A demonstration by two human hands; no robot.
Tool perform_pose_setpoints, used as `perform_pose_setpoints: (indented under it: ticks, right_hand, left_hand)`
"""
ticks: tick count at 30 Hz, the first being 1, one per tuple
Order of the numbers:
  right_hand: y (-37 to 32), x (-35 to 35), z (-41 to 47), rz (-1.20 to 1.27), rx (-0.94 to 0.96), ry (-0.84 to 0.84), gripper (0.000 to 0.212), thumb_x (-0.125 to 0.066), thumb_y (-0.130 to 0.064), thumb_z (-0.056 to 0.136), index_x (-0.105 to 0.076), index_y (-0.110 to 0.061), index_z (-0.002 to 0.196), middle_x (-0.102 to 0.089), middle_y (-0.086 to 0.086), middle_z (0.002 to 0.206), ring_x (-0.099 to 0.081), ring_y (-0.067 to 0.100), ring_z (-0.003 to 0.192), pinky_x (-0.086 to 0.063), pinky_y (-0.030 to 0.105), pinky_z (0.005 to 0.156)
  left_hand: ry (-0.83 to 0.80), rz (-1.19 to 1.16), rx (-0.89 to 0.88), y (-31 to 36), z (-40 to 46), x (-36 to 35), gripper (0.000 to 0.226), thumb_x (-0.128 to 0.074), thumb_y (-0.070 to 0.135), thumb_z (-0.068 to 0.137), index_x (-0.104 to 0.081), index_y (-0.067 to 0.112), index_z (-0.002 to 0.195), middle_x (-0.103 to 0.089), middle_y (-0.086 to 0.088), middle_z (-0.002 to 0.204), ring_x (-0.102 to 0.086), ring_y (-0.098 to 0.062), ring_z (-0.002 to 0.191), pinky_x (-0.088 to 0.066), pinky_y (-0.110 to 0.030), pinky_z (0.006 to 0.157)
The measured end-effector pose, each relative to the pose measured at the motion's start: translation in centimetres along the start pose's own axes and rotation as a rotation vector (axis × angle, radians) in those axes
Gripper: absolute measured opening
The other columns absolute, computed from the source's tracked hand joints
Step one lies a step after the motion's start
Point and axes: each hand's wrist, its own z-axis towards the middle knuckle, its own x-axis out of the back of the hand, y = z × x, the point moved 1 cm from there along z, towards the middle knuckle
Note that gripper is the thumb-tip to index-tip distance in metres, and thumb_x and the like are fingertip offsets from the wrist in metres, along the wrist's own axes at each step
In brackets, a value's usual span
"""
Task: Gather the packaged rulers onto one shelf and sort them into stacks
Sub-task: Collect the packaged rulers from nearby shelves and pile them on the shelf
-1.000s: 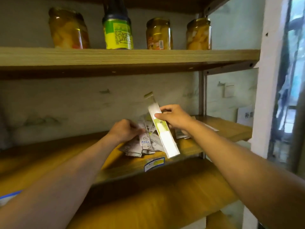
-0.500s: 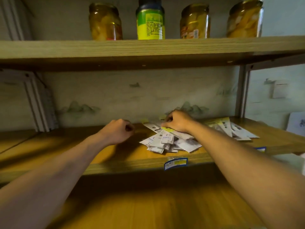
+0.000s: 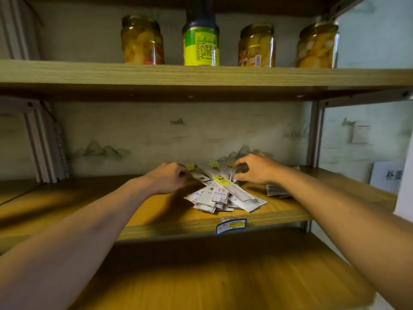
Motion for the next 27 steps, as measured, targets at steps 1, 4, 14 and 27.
perform_pose_setpoints:
  ticks: [1, 4, 14, 27]
  right_hand:
    - [0.3, -0.1, -0.2, 0.009, -0.003, -0.003, 0.046, -0.065, -0.04, 0.088, -0.058, -0.023, 0.13, -0.057, 0.0, 0.135, -0.055, 0.019, 0.118, -0.043, 0.031, 0.096]
    - [0.7, -0.3, -0.7, 0.058, -0.009, -0.001, 0.037, -0.065, -0.039, 0.089, -0.064, -0.023, 0.122, -0.061, -0.001, 0.129, -0.057, 0.016, 0.111, -0.045, 0.028, 0.091]
    - [-0.6, -2.4, -1.9, 0.226, -0.049, 0.021, 0.036, -0.065, -0.054, 0.083, -0.076, -0.023, 0.099, -0.072, -0.005, 0.107, -0.062, 0.008, 0.09, -0.051, 0.027, 0.078]
    - [-0.6, -1.2, -2.7, 0.406, -0.178, -0.009, 0.039, -0.077, -0.025, 0.079, -0.068, -0.011, 0.114, -0.067, 0.002, 0.115, -0.06, 0.014, 0.095, -0.048, 0.026, 0.077]
  left_hand:
    - [0.002, -0.03, -0.004, 0.7, 0.3, -0.2, 0.029, -0.047, 0.032, 0.099, -0.07, 0.02, 0.111, -0.07, -0.002, 0.115, -0.063, -0.026, 0.105, -0.049, -0.032, 0.084]
    - [-0.01, -0.091, 0.041, 3.1, 1.2, -0.6, 0.034, -0.045, 0.038, 0.1, -0.071, 0.016, 0.101, -0.071, -0.007, 0.108, -0.063, -0.028, 0.098, -0.042, -0.029, 0.072]
    - [-0.158, -0.135, 0.22, 6.3, 2.5, -1.8, 0.053, -0.048, 0.058, 0.093, -0.064, 0.017, 0.123, -0.065, -0.006, 0.124, -0.061, -0.027, 0.109, -0.05, -0.035, 0.094]
    - [-0.208, -0.2, 0.163, 5.0, 1.7, -1.3, 0.046, -0.064, 0.054, 0.086, -0.068, 0.024, 0.12, -0.067, 0.002, 0.119, -0.06, -0.015, 0.099, -0.046, -0.025, 0.08]
